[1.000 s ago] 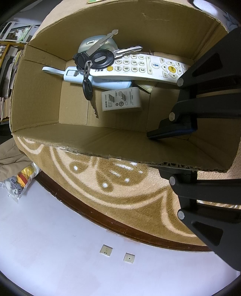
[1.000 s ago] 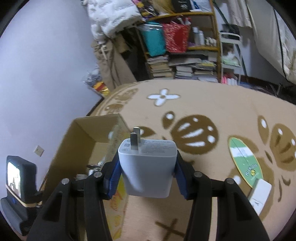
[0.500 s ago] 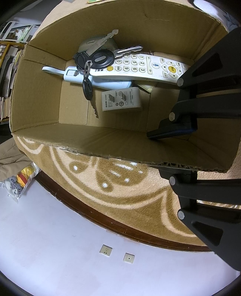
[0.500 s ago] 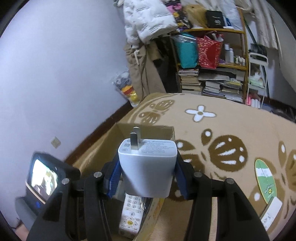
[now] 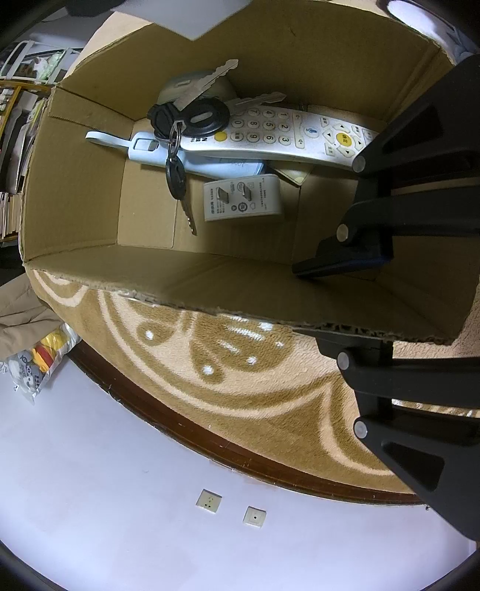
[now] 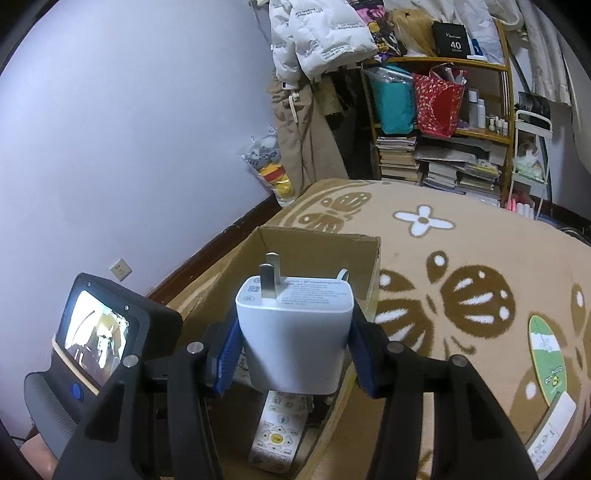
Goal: Organize rigid objects
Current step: 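Release the white charger into the box with the right gripper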
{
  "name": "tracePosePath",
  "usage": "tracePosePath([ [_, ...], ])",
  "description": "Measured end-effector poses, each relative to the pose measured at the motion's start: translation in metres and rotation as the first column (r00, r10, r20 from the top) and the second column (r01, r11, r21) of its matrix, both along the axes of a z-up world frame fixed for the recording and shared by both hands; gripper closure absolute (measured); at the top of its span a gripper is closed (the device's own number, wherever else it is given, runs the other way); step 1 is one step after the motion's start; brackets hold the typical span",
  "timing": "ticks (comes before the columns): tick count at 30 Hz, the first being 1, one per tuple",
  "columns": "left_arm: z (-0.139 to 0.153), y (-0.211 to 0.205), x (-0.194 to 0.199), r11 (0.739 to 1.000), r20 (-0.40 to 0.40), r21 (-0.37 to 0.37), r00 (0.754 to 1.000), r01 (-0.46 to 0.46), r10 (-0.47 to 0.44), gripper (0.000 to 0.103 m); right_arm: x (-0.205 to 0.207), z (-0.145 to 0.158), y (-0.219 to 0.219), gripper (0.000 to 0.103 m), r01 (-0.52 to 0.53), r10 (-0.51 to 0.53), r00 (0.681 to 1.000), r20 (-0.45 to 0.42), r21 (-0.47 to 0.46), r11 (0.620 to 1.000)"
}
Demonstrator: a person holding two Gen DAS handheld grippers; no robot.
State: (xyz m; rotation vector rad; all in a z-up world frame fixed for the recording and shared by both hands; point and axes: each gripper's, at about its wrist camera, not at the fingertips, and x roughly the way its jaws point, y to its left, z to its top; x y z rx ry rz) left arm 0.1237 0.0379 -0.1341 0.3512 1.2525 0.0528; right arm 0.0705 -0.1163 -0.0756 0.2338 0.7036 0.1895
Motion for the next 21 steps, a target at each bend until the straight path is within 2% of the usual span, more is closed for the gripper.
tracePosePath([
  [12, -0.001, -0.001, -0.001, 1.0, 0.0, 0.002, 1.0, 0.001, -0.001, 0.081, 0.006, -0.012, 0.0, 0.047, -0.006, 0.006, 0.999, -0.041, -0.008, 1.0],
  [16, -0.002, -0.001, -0.001, 1.0, -0.002, 0.0, 1.0, 0.0, 0.0, 0.081, 0.001, -0.003, -0.002, 0.047, 0.016, -0.017, 1.0, -0.002, -0.016, 1.0],
  [19, -0.003, -0.002, -0.001, 1.0, -0.002, 0.002, 1.0, 0.001, -0.001, 0.081, -0.003, 0.005, -0.006, 0.036, 0.041, -0.04, 0.999, 0.017, -0.037, 0.998],
  [21, -0.002, -0.002, -0.001, 1.0, -0.006, -0.002, 1.0, 0.001, -0.001, 0.081, -0.006, 0.008, -0.011, 0.024, 0.069, -0.068, 0.997, 0.025, -0.054, 0.996],
])
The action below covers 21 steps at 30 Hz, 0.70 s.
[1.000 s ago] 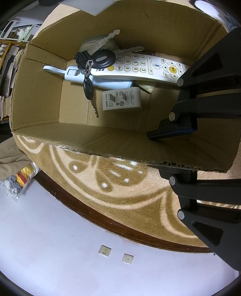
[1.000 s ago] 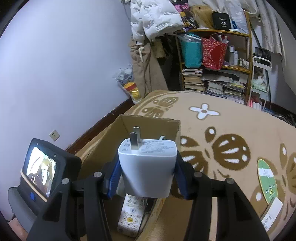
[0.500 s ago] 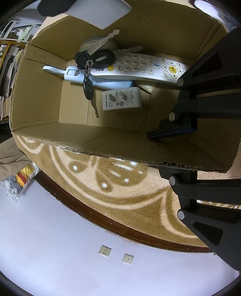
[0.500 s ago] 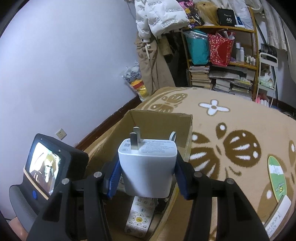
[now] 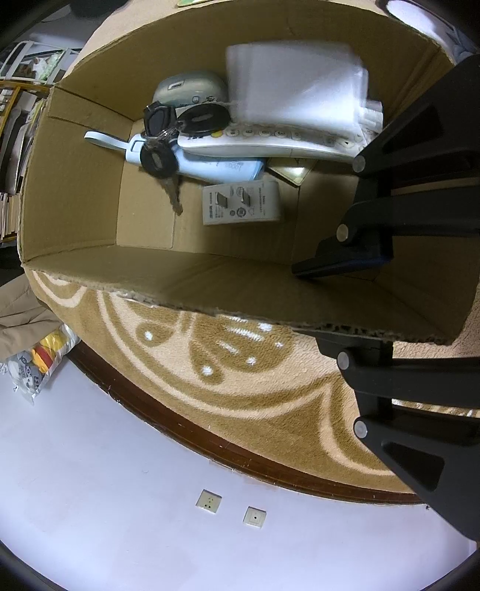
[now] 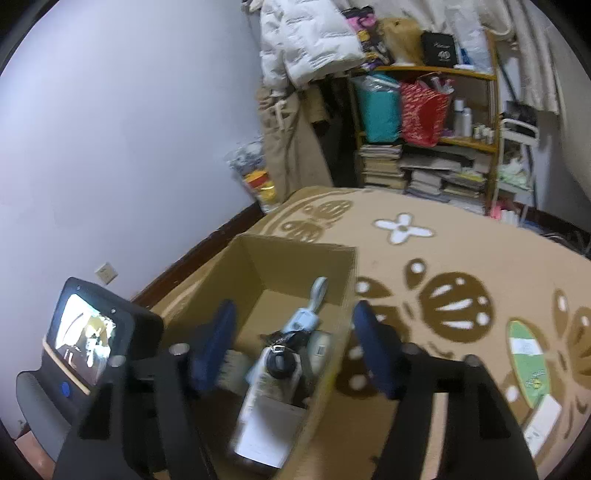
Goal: Organize rigid objects
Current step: 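Release the white charger into the box with the right gripper, then move the right gripper to the white button remote and grasp it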
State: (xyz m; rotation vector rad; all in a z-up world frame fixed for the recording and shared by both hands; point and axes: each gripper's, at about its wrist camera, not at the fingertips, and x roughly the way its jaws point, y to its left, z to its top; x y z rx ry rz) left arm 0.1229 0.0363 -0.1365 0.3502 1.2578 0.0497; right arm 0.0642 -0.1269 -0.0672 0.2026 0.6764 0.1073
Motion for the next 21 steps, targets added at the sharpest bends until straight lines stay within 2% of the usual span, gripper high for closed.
tracePosePath([
  [3, 0.001, -0.001, 0.0, 1.0, 0.002, 0.003, 1.0, 0.002, -0.002, 0.081, -0.005, 0.0, -0.015, 0.017, 0.052, -0.052, 0.999, -0.013, 0.003, 0.999],
  [10, 0.001, -0.001, -0.001, 1.0, 0.002, 0.004, 1.0, 0.002, -0.002, 0.081, -0.01, -0.011, -0.053, 0.015, 0.192, -0.197, 0.978, -0.073, -0.067, 0.979],
  [15, 0.002, 0.0, -0.001, 1.0, 0.002, -0.002, 1.0, -0.001, 0.001, 0.081, -0.018, -0.024, -0.091, 0.015, 0.311, -0.324, 0.935, -0.144, -0.11, 0.944],
  [21, 0.002, -0.001, -0.001, 1.0, 0.002, 0.005, 1.0, 0.003, -0.003, 0.081, -0.034, -0.036, -0.132, 0.015, 0.422, -0.44, 0.878, -0.187, -0.127, 0.898],
])
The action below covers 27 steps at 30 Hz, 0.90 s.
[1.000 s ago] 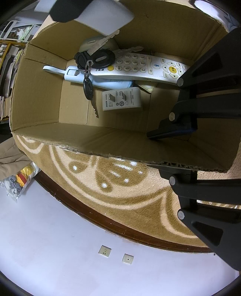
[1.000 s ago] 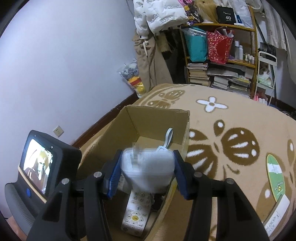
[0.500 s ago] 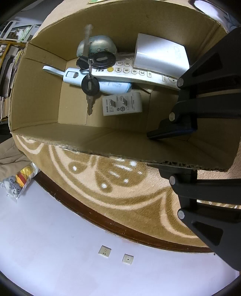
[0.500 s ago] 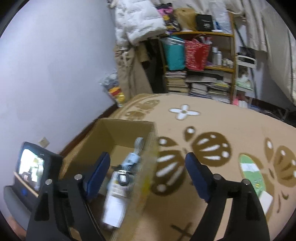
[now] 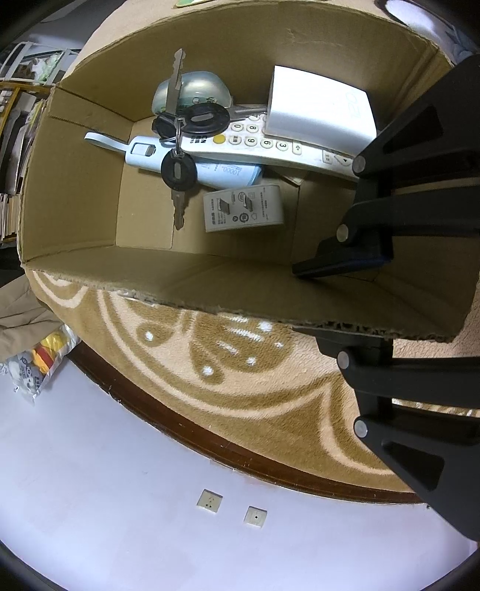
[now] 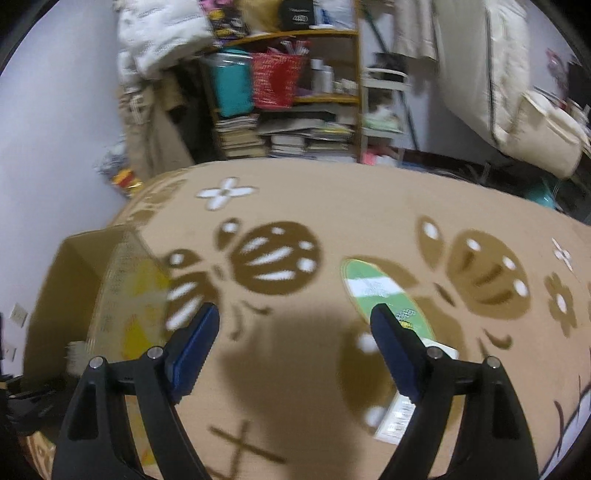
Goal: Organize rigid objects
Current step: 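Move the right gripper to the white button remote and grasp it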
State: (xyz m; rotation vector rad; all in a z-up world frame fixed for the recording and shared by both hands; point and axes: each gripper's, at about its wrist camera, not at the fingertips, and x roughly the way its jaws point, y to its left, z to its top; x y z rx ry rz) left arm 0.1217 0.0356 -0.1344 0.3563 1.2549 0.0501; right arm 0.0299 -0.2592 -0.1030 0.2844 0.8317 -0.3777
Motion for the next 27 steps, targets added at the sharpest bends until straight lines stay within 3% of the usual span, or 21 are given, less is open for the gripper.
tracePosePath([
  [12, 0.0, 0.0, 0.001, 1.0, -0.001, -0.003, 1.0, -0.001, 0.001, 0.081, -0.025, -0.039, -0.059, 0.015, 0.216, -0.203, 0.969, -0.14, 0.081, 0.973],
  [22, 0.0, -0.002, -0.001, 1.0, 0.002, 0.014, 1.0, 0.006, -0.006, 0.081, -0.033, -0.072, -0.075, 0.015, 0.308, -0.277, 0.924, -0.262, 0.084, 0.948],
  [27, 0.001, -0.001, -0.001, 1.0, 0.0, 0.006, 1.0, 0.002, -0.002, 0.081, -0.035, -0.081, -0.077, 0.029, 0.334, -0.297, 0.907, -0.299, 0.079, 0.939],
])
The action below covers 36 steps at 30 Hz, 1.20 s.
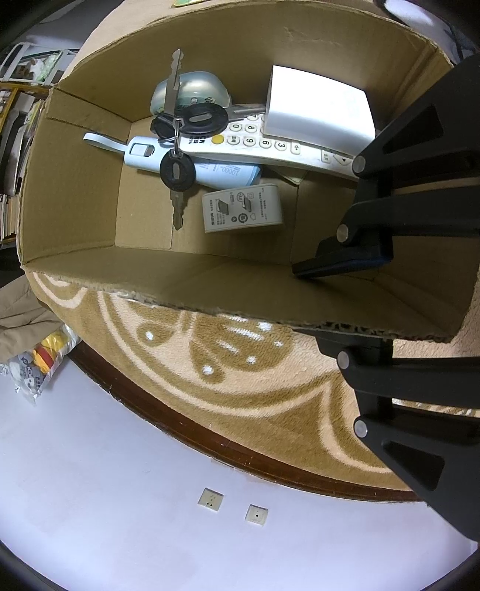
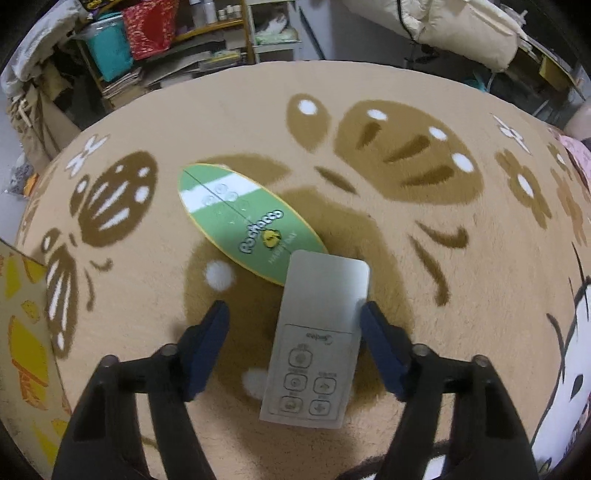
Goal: Organize rigid objects
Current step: 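Move the right gripper to the white button remote and grasp it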
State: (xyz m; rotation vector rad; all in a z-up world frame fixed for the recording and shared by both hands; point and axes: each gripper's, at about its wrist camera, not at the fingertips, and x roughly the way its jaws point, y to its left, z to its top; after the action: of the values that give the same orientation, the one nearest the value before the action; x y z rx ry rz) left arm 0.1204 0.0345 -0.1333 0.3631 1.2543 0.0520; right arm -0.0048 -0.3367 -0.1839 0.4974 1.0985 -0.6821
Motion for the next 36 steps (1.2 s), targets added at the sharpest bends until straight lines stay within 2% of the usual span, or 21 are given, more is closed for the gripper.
tracePosePath([
  [6, 0.0, 0.0, 0.0, 1.0, 0.0, 0.001, 1.0, 0.001, -0.001, 0.081, -0.002, -0.004, -0.004, 0.041, 0.026, -0.026, 0.999, -0.035, -0.014, 1.0],
  [10, 0.0, -0.001, -0.001, 1.0, 0.001, 0.006, 1.0, 0.004, -0.004, 0.081, -0.001, -0.007, -0.002, 0.042, 0.022, -0.023, 0.997, -0.07, -0.023, 1.0],
  [13, 0.0, -0.001, -0.001, 1.0, 0.001, 0.007, 1.0, 0.005, -0.005, 0.081, -0.004, -0.018, -0.008, 0.046, 0.051, -0.047, 0.997, -0.059, 0.071, 0.996],
  [15, 0.0, -0.001, -0.001, 1.0, 0.0, 0.007, 1.0, 0.004, -0.004, 0.081, -0.005, -0.016, -0.008, 0.052, 0.06, -0.057, 0.997, -0.046, 0.072, 0.996],
  [20, 0.0, -0.001, -0.001, 1.0, 0.0, 0.006, 1.0, 0.004, -0.004, 0.081, 0.003, -0.014, 0.004, 0.052, -0.012, 0.014, 1.0, -0.026, 0.087, 0.996],
  [26, 0.001, -0.001, -0.001, 1.0, -0.001, 0.005, 1.0, 0.003, -0.003, 0.081, 0.021, 0.003, 0.035, 0.052, -0.133, 0.13, 0.991, 0.042, 0.083, 0.988],
  [30, 0.001, 0.0, -0.001, 1.0, -0.001, 0.004, 1.0, 0.002, -0.002, 0.081, 0.031, 0.025, 0.056, 0.052, -0.205, 0.195, 0.973, 0.12, 0.073, 0.976],
  [36, 0.001, -0.001, -0.001, 1.0, -0.001, 0.004, 1.0, 0.002, -0.002, 0.081, 0.051, 0.061, 0.092, 0.052, -0.323, 0.318, 0.933, 0.17, 0.001, 0.946],
])
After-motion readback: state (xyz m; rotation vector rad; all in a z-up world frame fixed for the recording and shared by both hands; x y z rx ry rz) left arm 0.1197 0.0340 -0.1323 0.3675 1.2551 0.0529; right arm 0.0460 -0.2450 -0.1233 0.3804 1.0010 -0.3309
